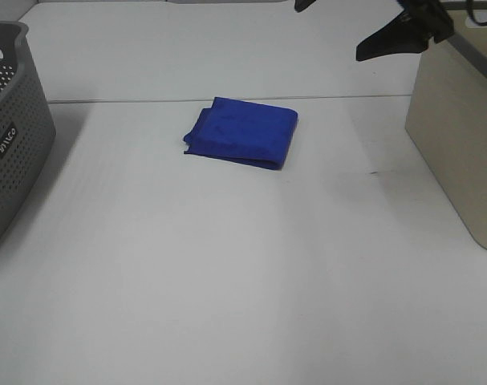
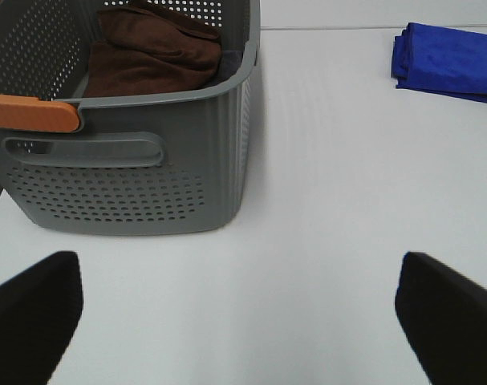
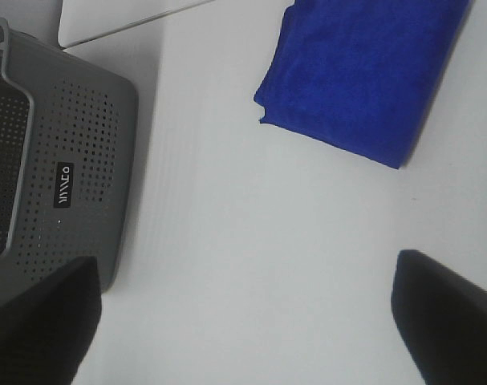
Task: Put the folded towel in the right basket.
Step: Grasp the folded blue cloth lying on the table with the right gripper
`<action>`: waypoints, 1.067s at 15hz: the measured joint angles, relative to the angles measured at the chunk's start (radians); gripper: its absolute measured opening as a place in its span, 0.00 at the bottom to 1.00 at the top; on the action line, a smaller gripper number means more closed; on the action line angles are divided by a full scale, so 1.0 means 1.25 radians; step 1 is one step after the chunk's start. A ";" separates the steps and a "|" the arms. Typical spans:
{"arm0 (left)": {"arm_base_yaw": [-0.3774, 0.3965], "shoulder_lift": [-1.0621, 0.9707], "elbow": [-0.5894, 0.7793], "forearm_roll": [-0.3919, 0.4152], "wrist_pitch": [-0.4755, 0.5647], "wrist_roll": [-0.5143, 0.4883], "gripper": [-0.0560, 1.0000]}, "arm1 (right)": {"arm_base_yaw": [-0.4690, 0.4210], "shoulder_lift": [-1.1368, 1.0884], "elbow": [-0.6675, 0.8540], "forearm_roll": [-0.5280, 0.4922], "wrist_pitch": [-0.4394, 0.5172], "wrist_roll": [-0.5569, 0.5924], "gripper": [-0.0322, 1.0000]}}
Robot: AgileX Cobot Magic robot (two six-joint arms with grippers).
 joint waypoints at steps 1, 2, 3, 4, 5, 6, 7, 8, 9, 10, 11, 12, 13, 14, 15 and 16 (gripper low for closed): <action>0.000 0.000 0.000 0.000 0.000 0.000 0.99 | 0.001 0.047 -0.029 0.014 -0.002 -0.002 0.93; 0.000 0.000 0.000 0.000 0.000 0.000 0.99 | 0.001 0.091 -0.059 0.026 -0.006 -0.004 0.93; 0.000 0.000 0.000 0.000 0.000 0.000 0.99 | 0.001 0.141 -0.092 0.038 -0.022 -0.006 0.93; 0.000 0.000 0.000 0.000 0.000 0.000 0.99 | 0.001 0.166 -0.113 0.045 -0.028 -0.006 0.93; 0.000 0.000 0.000 0.000 0.000 0.000 0.99 | 0.001 0.210 -0.155 0.059 -0.034 -0.006 0.93; 0.000 0.000 0.000 0.000 0.000 0.000 0.99 | 0.001 0.254 -0.194 0.067 -0.039 -0.004 0.93; 0.000 0.000 0.000 0.000 0.000 0.000 0.99 | 0.001 0.300 -0.234 0.072 -0.042 0.002 0.92; 0.000 0.000 0.000 0.000 0.000 0.000 0.99 | 0.001 0.341 -0.262 0.074 -0.043 0.016 0.92; 0.000 0.000 0.000 0.000 0.000 0.000 0.99 | 0.001 0.374 -0.283 0.071 -0.043 0.023 0.91; 0.000 0.000 0.000 0.000 0.000 0.000 0.99 | 0.001 0.401 -0.293 0.058 -0.043 0.030 0.90; 0.000 0.000 0.000 0.000 0.000 0.000 0.99 | 0.001 0.427 -0.294 0.049 -0.044 0.037 0.90; 0.000 0.000 0.000 0.000 0.000 0.000 0.99 | 0.001 0.450 -0.294 0.034 -0.044 0.041 0.90; 0.000 0.000 0.000 0.000 0.000 0.000 0.99 | 0.001 0.469 -0.294 0.026 -0.050 0.050 0.89; 0.000 0.000 0.000 0.000 0.000 0.000 0.99 | 0.001 0.496 -0.302 0.015 -0.074 0.059 0.87; 0.000 0.000 0.000 0.000 0.000 0.000 0.99 | 0.001 0.513 -0.313 0.015 -0.088 0.062 0.85; 0.000 0.000 0.000 0.000 0.000 0.000 0.99 | 0.001 0.532 -0.326 0.014 -0.092 0.066 0.84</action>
